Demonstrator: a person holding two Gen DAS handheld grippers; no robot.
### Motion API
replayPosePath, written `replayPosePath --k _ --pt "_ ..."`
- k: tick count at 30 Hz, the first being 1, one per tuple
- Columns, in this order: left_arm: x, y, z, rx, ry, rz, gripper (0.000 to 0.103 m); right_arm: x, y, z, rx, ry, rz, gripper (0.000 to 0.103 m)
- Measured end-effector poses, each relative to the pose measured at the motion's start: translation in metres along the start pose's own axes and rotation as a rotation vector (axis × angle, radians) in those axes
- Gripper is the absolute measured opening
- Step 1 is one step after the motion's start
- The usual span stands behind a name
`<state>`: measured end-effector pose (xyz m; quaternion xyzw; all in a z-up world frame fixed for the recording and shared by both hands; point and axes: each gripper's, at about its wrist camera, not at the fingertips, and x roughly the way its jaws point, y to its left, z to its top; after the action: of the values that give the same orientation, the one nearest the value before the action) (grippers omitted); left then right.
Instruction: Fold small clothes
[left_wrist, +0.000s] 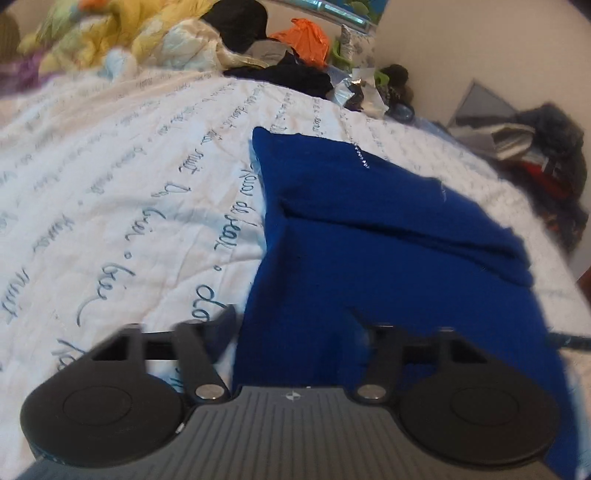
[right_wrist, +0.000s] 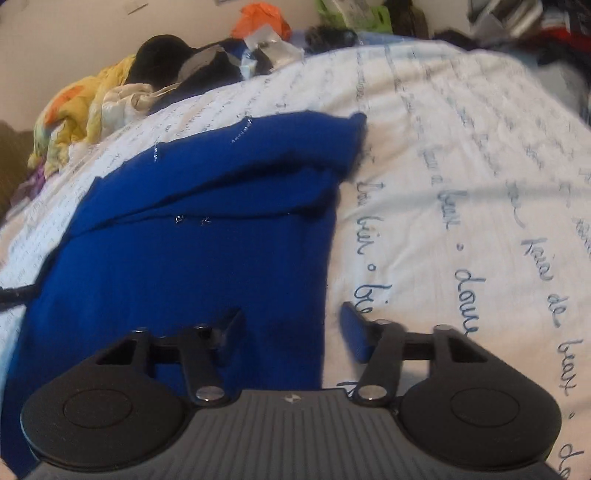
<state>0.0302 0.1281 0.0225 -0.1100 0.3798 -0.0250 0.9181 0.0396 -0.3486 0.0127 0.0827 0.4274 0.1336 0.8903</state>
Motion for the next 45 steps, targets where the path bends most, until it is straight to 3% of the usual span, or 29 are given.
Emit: replayPosePath --k 1,4,7,9,10,12,14,16,18,19,21,22,29,34,37,38,39,40,42,45 --pt "0.003 -0.002 0.001 0.023 0.0 0.03 0.007 0.003 -0.002 0.003 0.027 0.04 0.029 0.003" --pt "0.001 0.009 0.003 0.042 -0.01 0.057 0.006 0.002 -0.01 0.005 0.025 0.039 0.011 0.002" --pt "-0.009 0.024 -0.004 0.051 -0.023 0.054 0.008 -0.008 -0.037 -0.008 0.156 -0.004 0.046 0.002" --pt "-0.021 0.035 -0.01 -0.009 0.0 0.016 0.013 -0.011 -0.045 -0.021 0.259 -0.031 0.107 0.005" --pt "-0.028 0.041 -0.015 -0.057 0.017 -0.022 0.022 -0.014 -0.047 -0.028 0.313 -0.026 0.127 0.005" --pt "-0.048 0.052 -0.03 -0.157 0.036 -0.11 0.069 -0.025 -0.05 -0.043 0.395 0.008 0.189 0.014" --pt "-0.068 0.055 -0.051 -0.23 0.057 -0.189 0.087 -0.04 -0.05 -0.06 0.409 0.041 0.23 0.028" --pt "-0.082 0.056 -0.069 -0.272 0.067 -0.235 0.09 -0.057 -0.05 -0.081 0.409 0.057 0.247 0.03" --pt "-0.093 0.053 -0.085 -0.304 0.072 -0.293 0.103 -0.069 -0.053 -0.097 0.45 0.071 0.287 0.034" --pt "-0.096 0.053 -0.09 -0.316 0.074 -0.321 0.103 -0.072 -0.053 -0.105 0.47 0.077 0.31 0.038" --pt "-0.099 0.047 -0.101 -0.324 0.085 -0.37 0.103 -0.078 -0.05 -0.12 0.498 0.095 0.389 0.055" --pt "-0.1 0.047 -0.103 -0.331 0.094 -0.385 0.103 -0.079 -0.048 -0.126 0.506 0.102 0.426 0.057" --pt "-0.094 0.067 -0.121 -0.543 0.221 -0.583 0.101 -0.08 -0.044 -0.158 0.602 0.157 0.576 0.059" --pt "-0.088 0.061 -0.128 -0.542 0.306 -0.647 0.101 -0.081 -0.036 -0.163 0.581 0.197 0.607 0.059" --pt "-0.09 0.049 -0.123 -0.471 0.319 -0.572 0.076 -0.08 -0.031 -0.158 0.579 0.197 0.583 0.059" --pt "-0.087 0.046 -0.122 -0.459 0.34 -0.547 0.047 -0.08 -0.031 -0.157 0.586 0.194 0.571 0.053" --pt "-0.082 0.044 -0.122 -0.442 0.378 -0.509 0.007 -0.08 -0.029 -0.157 0.578 0.201 0.542 0.022" --pt "-0.077 0.044 -0.123 -0.436 0.409 -0.478 0.013 -0.078 -0.026 -0.157 0.551 0.221 0.485 0.005" --pt "-0.078 0.046 -0.121 -0.43 0.402 -0.458 0.007 -0.079 -0.023 -0.156 0.517 0.218 0.458 0.005" --pt "-0.104 0.041 -0.109 -0.322 0.336 -0.455 0.006 -0.105 -0.017 -0.149 0.449 0.16 0.454 0.005"
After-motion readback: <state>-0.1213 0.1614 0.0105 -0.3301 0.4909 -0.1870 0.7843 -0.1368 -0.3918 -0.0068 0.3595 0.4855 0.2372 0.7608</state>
